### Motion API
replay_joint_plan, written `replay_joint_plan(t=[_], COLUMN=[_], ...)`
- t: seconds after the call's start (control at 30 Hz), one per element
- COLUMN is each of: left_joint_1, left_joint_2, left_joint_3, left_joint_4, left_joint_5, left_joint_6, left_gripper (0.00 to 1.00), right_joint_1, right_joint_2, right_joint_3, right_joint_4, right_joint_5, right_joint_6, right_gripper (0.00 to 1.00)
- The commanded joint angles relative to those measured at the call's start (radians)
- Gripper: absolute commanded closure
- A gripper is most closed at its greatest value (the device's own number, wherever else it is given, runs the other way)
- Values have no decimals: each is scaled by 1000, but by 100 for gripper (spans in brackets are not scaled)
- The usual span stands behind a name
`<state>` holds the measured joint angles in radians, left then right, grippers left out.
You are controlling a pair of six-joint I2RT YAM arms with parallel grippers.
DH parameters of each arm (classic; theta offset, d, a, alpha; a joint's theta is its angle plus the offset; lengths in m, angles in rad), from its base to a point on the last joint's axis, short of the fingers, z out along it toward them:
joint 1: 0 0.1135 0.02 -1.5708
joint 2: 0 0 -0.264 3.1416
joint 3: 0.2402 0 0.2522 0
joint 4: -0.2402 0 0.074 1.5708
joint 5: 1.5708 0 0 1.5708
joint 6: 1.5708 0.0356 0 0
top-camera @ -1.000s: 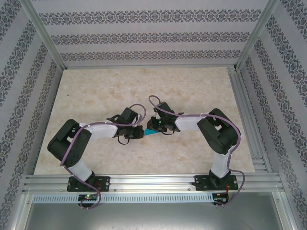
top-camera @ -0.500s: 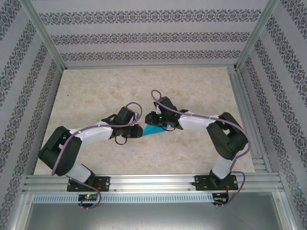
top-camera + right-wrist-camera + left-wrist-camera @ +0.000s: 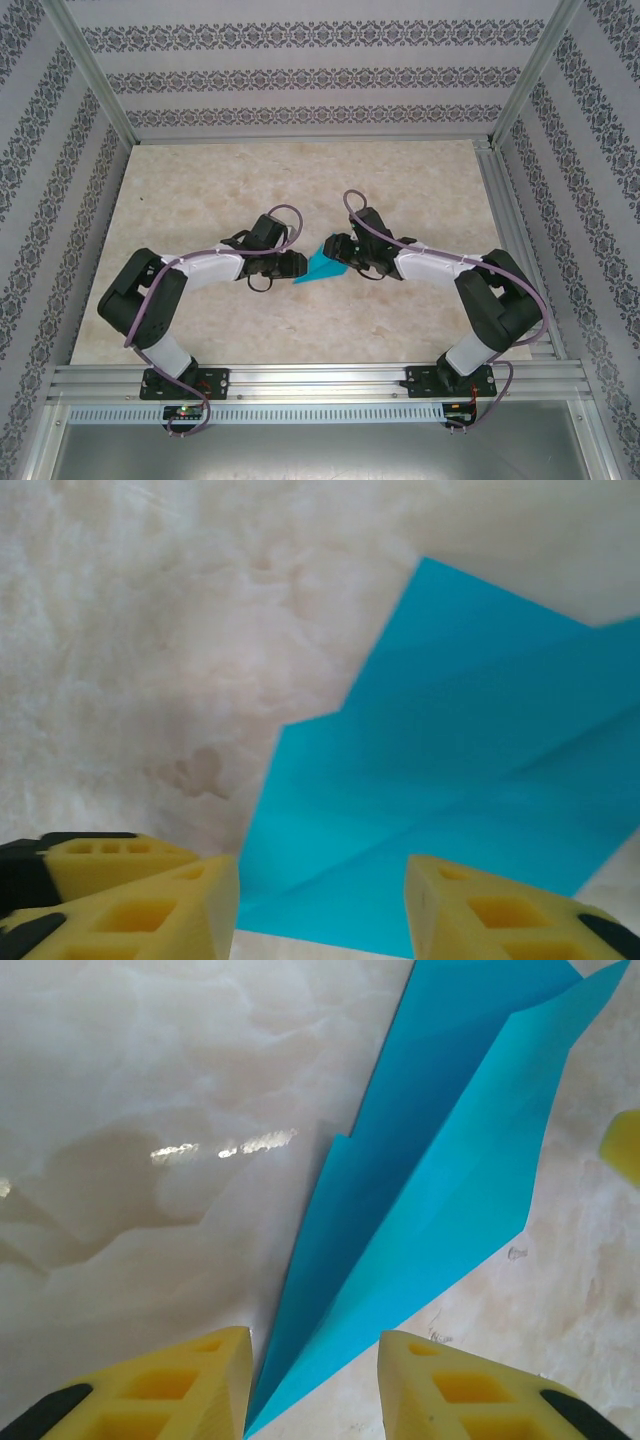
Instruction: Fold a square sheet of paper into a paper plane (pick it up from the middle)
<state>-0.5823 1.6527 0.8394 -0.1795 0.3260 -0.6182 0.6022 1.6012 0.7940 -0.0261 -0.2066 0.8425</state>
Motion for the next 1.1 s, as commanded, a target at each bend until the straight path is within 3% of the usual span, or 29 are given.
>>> replay_joint_plan(t=[0.0,0.8,1.07], left_joint_1=[14,35,54], left_joint_2=[21,59,15], left_joint_3=[33,49,24], left_joint_4=[27,-3,-13], left_joint_5=[4,-25,-56], left_joint_6=[14,-5,-26], left_gripper=[60,58,58], right_joint_1=[-13,-33,-35], right_joint_2=[2,164,218], right_joint_3=[-19,-10,-36], right_joint_4=[107,250,467], right_joint_5=[-8,-4,-45], right_joint_6=[88,220,288], right_gripper=[51,53,65])
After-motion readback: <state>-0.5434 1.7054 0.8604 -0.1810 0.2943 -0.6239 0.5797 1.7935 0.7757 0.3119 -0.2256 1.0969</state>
